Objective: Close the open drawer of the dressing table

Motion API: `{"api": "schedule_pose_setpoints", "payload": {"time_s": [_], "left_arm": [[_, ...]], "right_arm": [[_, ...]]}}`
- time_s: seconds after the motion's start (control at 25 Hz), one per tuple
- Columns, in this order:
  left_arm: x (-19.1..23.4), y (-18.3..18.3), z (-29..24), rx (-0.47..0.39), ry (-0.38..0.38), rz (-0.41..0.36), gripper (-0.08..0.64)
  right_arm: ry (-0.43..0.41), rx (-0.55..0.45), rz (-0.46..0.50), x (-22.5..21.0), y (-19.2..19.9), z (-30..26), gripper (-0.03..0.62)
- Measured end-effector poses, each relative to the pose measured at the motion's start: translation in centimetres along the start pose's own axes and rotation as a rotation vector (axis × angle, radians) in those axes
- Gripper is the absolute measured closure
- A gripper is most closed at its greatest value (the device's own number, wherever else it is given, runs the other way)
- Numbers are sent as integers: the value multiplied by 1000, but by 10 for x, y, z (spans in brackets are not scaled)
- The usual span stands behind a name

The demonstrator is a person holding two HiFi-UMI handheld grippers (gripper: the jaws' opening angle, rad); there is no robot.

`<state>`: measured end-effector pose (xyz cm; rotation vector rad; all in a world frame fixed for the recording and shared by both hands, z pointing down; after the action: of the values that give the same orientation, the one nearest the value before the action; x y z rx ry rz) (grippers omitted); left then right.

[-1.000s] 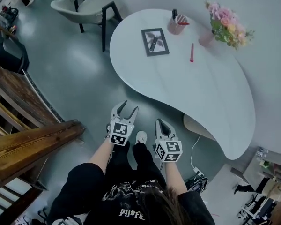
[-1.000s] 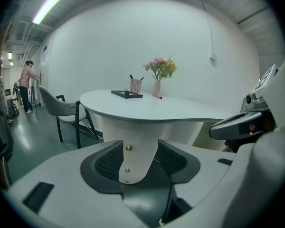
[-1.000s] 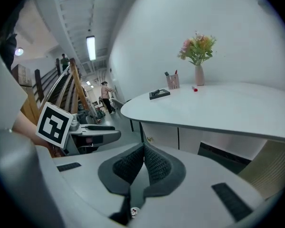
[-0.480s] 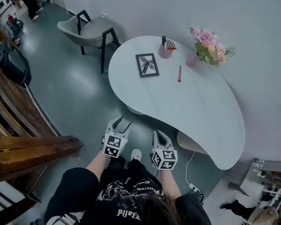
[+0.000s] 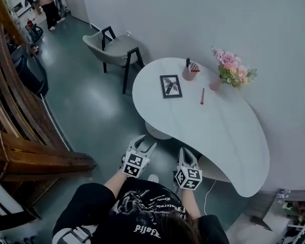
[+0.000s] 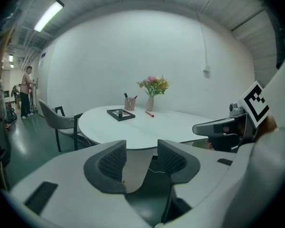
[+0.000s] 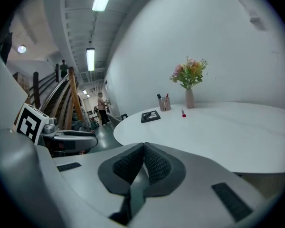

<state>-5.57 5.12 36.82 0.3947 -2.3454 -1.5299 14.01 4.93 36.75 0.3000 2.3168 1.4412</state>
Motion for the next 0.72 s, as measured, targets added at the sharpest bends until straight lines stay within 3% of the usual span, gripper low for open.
{"api": "schedule_pose_setpoints", "payload": {"time_s": [0.4,0.72], "left_arm": [[-26,-5,11,-14,3,-54,508],[-34,2,21,-10,-16,-25,534]], "right_arm": [[-23,-37,6,2,-10,8,566],[-49,-21,38,4,-3,14,566]]}}
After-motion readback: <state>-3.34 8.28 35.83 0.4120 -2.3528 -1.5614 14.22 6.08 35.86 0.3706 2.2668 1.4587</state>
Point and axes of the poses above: the fingertips, and each gripper's own axes: z backward along the fingers, x to its left, y out of its underside, the point moved 5 cm from there along z, backward along the fingers, and after that the axes turned 2 degrees about -x, right-handed, at the moved point
